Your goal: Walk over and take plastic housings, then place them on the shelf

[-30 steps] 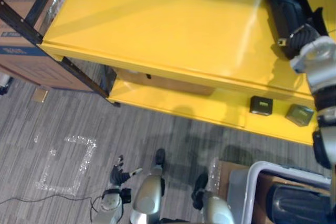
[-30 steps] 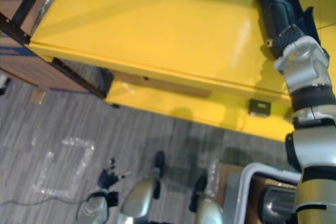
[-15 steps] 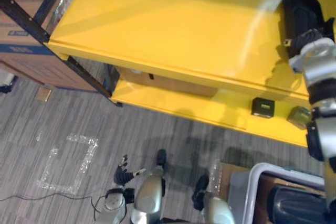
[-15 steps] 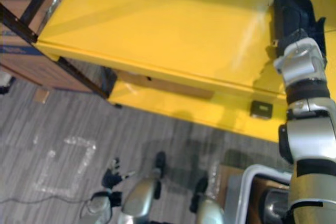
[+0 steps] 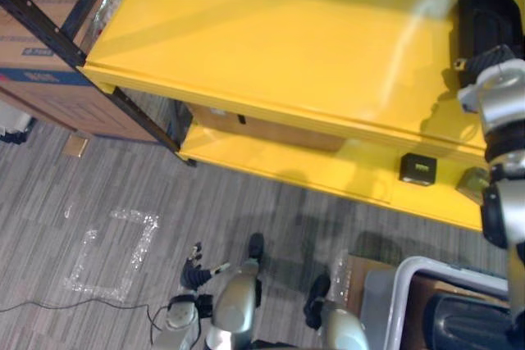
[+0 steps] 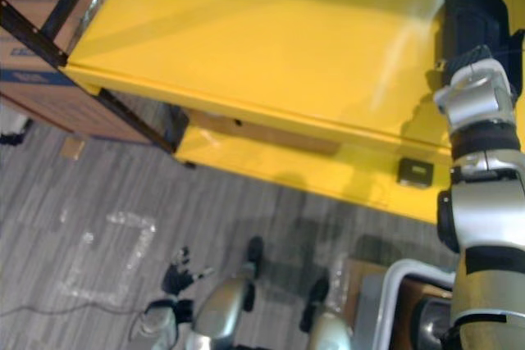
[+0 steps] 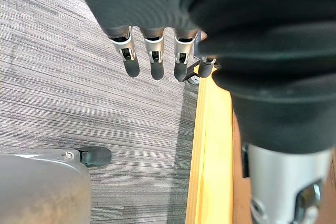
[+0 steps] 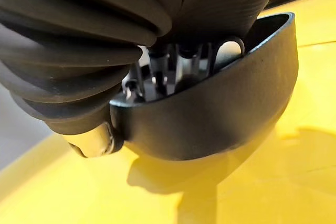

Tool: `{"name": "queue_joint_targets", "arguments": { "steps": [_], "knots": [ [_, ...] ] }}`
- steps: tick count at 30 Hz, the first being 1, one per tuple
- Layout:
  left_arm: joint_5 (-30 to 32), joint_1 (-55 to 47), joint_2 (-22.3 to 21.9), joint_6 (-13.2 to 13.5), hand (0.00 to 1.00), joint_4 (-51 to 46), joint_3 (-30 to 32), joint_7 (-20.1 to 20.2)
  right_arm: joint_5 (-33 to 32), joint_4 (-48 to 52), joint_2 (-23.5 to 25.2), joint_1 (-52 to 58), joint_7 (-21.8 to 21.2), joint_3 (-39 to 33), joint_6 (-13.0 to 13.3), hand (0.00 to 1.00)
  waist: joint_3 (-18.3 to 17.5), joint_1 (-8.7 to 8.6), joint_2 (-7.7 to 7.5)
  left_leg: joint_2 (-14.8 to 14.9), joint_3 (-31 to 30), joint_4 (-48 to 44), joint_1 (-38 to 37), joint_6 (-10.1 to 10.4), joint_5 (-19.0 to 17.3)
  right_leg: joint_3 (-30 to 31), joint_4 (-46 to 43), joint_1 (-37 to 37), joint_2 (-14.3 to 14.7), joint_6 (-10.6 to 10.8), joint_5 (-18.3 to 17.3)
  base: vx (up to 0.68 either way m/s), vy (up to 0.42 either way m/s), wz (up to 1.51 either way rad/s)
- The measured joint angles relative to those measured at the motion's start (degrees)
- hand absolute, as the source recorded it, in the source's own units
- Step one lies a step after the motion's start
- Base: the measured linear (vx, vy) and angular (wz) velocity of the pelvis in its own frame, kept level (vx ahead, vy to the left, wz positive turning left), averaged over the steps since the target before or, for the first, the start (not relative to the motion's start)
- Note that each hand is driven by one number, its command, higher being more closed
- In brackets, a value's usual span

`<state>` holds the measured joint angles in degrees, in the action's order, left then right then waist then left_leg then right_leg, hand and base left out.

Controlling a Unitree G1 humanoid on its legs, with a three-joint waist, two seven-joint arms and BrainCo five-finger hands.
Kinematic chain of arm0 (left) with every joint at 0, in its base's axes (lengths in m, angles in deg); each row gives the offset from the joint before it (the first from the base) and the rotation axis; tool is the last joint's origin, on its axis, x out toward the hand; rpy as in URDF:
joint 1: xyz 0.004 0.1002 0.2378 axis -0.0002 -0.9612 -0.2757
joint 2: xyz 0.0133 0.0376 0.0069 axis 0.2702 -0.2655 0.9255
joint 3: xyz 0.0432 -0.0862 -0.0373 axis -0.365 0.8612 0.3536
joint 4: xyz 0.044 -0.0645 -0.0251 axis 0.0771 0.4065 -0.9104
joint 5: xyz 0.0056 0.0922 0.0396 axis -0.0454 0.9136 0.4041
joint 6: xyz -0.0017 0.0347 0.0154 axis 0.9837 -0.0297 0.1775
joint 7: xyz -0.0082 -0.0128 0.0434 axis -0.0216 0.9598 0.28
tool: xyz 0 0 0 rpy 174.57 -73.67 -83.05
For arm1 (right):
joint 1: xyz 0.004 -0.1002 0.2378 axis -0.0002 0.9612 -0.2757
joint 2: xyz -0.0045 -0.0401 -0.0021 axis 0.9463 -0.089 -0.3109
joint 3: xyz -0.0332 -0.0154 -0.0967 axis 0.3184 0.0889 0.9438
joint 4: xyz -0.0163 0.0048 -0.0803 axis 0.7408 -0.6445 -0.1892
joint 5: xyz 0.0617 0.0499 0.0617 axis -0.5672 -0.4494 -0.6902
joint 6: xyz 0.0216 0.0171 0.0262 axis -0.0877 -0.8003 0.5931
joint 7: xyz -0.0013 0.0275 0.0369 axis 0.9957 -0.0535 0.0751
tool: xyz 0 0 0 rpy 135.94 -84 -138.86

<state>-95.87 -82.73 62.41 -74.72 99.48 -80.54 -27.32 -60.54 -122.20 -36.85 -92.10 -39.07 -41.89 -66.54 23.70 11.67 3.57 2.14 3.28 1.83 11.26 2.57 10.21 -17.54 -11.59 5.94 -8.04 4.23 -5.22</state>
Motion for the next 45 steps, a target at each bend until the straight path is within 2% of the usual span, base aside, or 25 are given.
{"name": "queue_joint_targets", "arguments": {
  "steps": [6, 15, 20, 26, 28, 32, 34, 39, 43, 45],
  "knots": [
    [0.03, -0.01, -0.02, 0.07, 0.00, 0.05, -0.27, 0.07, 0.11, -0.40, 0.00, -0.21, 0.76, 0.10, 0.25, 0.00, 0.12, -0.01, 0.24, -0.02, -0.02, 0.02, 0.02, -0.08, 0.06, -0.05, 0.01, -0.01, -0.02, 0.04, -0.03, 0.00, 0.000, 0.00],
    [0.04, -0.02, -0.02, 0.06, 0.00, -0.06, -0.28, 0.05, 0.18, -2.04, -0.06, -0.21, 4.65, 1.05, 2.98, 0.00, 0.17, -0.03, 0.33, 0.00, 0.13, 0.69, -0.26, -0.54, 0.52, -0.02, 0.38, -0.19, 0.03, 0.42, 0.33, 0.00, 0.000, 0.00],
    [0.07, -0.06, -0.01, 0.07, 0.00, -0.09, -0.27, 0.04, -0.04, -2.34, -0.13, -0.19, 4.73, 2.71, 4.76, 0.00, 0.23, -0.18, 0.32, 0.13, 0.34, 0.86, -1.11, -0.55, 0.52, 0.05, 1.36, -1.34, 0.30, 0.40, 0.80, 0.00, -0.004, -0.01],
    [0.15, -0.25, 0.03, 0.11, 0.00, -0.44, -0.05, 0.03, -3.44, 0.50, -0.93, -0.20, 3.33, 4.43, 4.84, 0.00, 0.41, -0.82, 0.11, 0.55, 0.47, 1.77, -1.73, -0.41, 0.63, 0.11, 2.48, -1.98, 0.89, 0.30, 1.12, 0.02, -0.015, -0.01],
    [0.21, -0.46, 0.02, 0.09, 0.00, -0.51, 0.09, 0.04, -5.02, 4.49, -1.21, -0.21, 2.00, 4.85, 5.03, 0.00, 0.59, -1.54, -0.19, 0.73, 0.65, 1.78, -2.04, -0.41, 0.62, 0.26, 2.70, -2.36, 1.10, 0.28, 1.23, 0.05, -0.033, -0.05],
    [0.32, -0.54, 0.02, 0.08, 0.00, -1.26, 0.33, 0.04, -6.50, 9.05, -1.95, -0.29, 0.52, 5.14, 5.00, 0.00, 0.69, -1.90, -0.36, 1.03, 0.89, 1.86, -2.50, -0.38, 0.60, 0.37, 3.31, -2.99, 1.50, 0.15, 1.38, 0.04, -0.034, -0.04],
    [0.65, -0.63, 0.01, 0.08, 0.00, -1.38, 0.69, 0.05, -6.69, 11.42, -1.97, -0.35, -0.37, 5.30, 4.81, 0.00, 1.07, -1.96, -0.99, 1.31, 1.57, 2.41, -3.28, -0.35, 0.58, 0.71, 3.45, -3.25, 1.75, 0.13, 1.38, 0.02, -0.030, -0.11],
    [0.75, -0.63, 0.01, 0.04, 0.00, -1.36, 1.07, 0.02, -6.62, 14.94, -1.98, -1.00, -0.21, 5.29, 4.15, 0.00, 1.81, -3.11, -2.27, 1.36, 2.01, 2.49, -3.38, -0.33, 0.57, 1.04, 3.48, -3.16, 1.75, 0.11, 1.44, 0.01, -0.007, -0.02],
    [0.90, -0.65, -0.04, 0.05, 0.00, -1.33, 1.64, -0.23, -6.63, 18.42, -2.30, -1.66, 0.10, 5.29, 2.55, 0.00, 1.83, -3.15, -2.30, 1.42, 2.06, 2.51, -3.48, -0.33, 0.57, 1.11, 3.54, -3.21, 1.83, 0.07, 1.49, 0.00, 0.000, 0.00],
    [0.96, -0.65, -0.11, 0.05, 0.00, -1.20, 2.57, -0.49, -6.66, 21.86, -2.70, -1.87, 1.90, 5.27, 2.10, 0.00, 1.83, -3.16, -2.31, 1.46, 2.10, 2.55, -3.48, -0.33, 0.57, 1.17, 3.77, -3.23, 1.92, 0.03, 1.65, 0.00, 0.000, 0.00]
  ]
}}
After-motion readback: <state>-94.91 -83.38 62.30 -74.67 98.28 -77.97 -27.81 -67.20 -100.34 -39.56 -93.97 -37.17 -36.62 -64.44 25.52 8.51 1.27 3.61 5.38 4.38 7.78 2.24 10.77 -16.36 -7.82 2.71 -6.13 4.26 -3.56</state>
